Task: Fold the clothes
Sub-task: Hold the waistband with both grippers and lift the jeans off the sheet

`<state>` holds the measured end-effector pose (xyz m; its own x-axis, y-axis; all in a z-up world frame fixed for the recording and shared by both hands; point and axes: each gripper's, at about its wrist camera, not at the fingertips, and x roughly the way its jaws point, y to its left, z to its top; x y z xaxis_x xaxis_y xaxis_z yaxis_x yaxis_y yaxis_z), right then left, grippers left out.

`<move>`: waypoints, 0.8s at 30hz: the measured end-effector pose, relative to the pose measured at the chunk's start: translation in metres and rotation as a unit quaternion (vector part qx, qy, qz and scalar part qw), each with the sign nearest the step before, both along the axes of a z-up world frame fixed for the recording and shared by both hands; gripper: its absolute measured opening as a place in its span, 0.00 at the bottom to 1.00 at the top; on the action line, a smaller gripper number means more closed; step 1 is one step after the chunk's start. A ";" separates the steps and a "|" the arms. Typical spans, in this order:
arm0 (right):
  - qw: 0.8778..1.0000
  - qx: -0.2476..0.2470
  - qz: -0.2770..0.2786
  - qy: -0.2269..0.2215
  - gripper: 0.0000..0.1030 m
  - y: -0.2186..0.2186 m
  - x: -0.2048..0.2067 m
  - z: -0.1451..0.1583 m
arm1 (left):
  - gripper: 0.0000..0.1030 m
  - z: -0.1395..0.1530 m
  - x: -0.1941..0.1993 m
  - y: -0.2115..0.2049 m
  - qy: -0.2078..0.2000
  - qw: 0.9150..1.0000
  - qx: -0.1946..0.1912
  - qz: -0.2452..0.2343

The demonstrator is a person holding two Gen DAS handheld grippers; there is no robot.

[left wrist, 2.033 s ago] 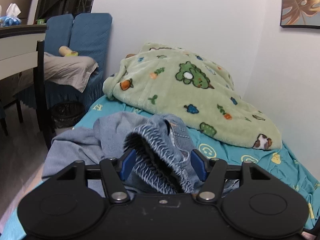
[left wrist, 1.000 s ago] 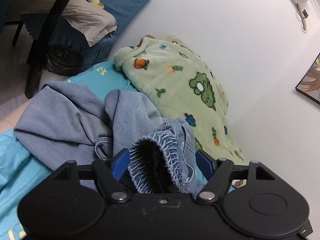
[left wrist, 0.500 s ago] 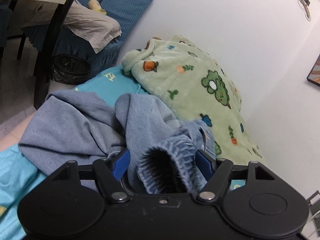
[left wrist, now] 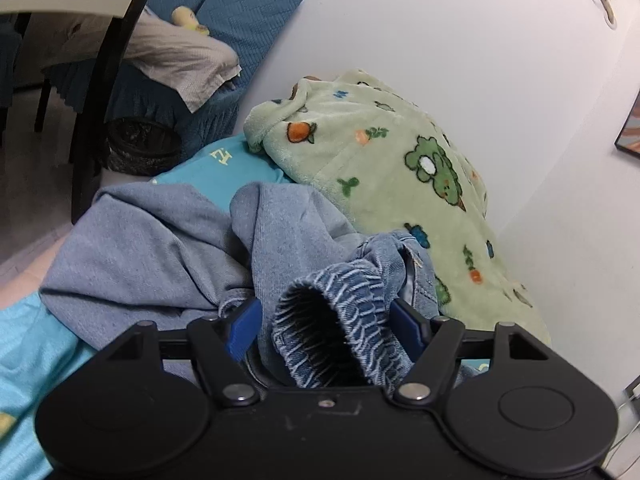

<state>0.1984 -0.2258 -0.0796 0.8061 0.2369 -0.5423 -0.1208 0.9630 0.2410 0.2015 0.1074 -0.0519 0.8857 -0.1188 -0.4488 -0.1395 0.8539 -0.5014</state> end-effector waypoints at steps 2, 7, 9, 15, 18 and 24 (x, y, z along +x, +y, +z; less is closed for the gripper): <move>1.000 0.011 -0.009 0.013 0.08 -0.005 0.005 -0.003 | 0.65 0.001 -0.001 -0.002 0.000 1.000 0.006 0.002; 0.998 0.038 -0.037 0.046 0.08 -0.013 0.009 -0.010 | 0.65 0.003 -0.004 -0.006 -0.004 0.999 0.030 0.010; 0.998 0.031 -0.030 0.047 0.08 -0.012 0.009 -0.010 | 0.65 0.003 -0.003 -0.010 -0.007 0.999 0.039 0.010; 0.996 0.056 -0.020 0.061 0.08 -0.025 0.018 -0.017 | 0.65 -0.001 0.001 -0.018 -0.013 0.999 0.041 0.001; 0.994 0.085 -0.032 0.057 0.08 -0.036 0.021 -0.018 | 0.65 -0.002 0.001 -0.019 -0.018 0.999 0.031 -0.007; 0.987 0.144 -0.075 -0.002 0.07 -0.057 0.011 -0.007 | 0.65 -0.005 -0.001 -0.015 -0.024 0.999 -0.026 -0.025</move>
